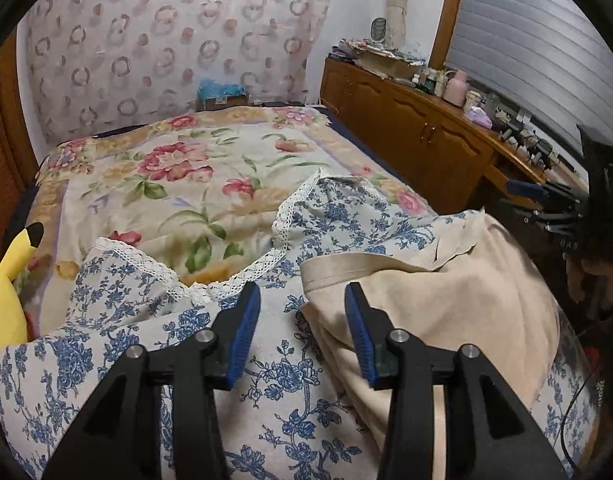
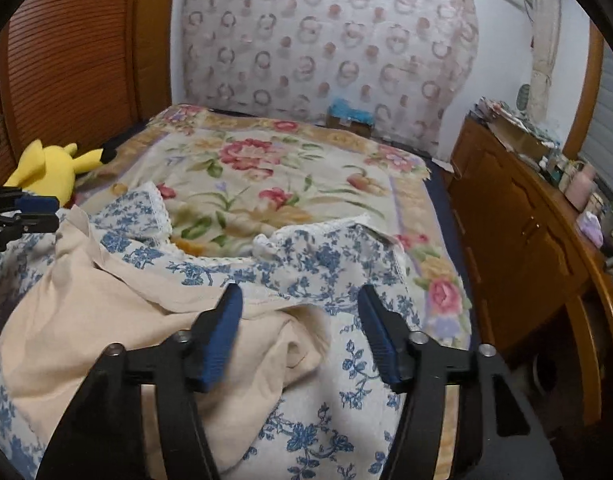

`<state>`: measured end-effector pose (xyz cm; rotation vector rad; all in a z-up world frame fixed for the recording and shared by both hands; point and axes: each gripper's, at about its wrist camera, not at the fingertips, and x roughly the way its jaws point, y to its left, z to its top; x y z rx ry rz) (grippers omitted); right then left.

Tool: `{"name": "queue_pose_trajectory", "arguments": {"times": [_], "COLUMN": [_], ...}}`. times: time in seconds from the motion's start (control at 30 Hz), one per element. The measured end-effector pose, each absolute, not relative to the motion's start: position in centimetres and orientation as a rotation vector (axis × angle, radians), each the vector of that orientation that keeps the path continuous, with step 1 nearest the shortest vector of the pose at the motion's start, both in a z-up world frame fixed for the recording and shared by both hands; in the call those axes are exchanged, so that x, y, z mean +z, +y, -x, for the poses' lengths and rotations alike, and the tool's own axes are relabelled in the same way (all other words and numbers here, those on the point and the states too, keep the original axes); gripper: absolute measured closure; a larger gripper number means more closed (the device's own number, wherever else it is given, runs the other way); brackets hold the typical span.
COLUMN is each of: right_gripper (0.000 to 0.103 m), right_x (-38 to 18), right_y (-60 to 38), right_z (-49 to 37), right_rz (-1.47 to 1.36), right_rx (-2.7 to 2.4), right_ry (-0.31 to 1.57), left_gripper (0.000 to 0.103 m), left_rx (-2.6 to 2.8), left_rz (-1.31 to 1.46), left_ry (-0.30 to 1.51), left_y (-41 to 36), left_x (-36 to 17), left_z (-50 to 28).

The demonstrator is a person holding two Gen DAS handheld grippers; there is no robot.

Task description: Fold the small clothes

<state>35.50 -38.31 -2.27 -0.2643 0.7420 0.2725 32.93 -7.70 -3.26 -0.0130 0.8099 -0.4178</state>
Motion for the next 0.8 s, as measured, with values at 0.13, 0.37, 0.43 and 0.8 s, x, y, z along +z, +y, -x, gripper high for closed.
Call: {"name": "queue_pose_trajectory", "arguments": {"times": [0.13,0.37,0.43,0.8], "right_gripper": [0.033,0.024,0.024,0.024], "right_x": [-2.0,-4.1,-5.1,-7.3], "right_y": [-38.8,-37.9,-37.6,-37.2], "right_z": [-34.4,-32.0,-31.9,-32.6], "right_rz": [0.227,0.144,0.135,0.065], "right_rx": [0.285,0.366,0.365,0.38], "right_ry": [0.749,0.835,0.86,0.921], "left_gripper": [0.052,0.051,0.051,0.045], "left_rx": [-0.443,-0.452,-0.45,-0.418], "left_rz": [0.018,0.005,-0.005,-0.07], "left_ry": [0.831,0.891,0.911,0.892], "left_y": [-8.0,-9.3,-9.8,-11.1], "left_x": [-4.0,-6.2,-6.8,-7.4], "left_z": [-32.3,-32.3,-32.4,-32.2]}}
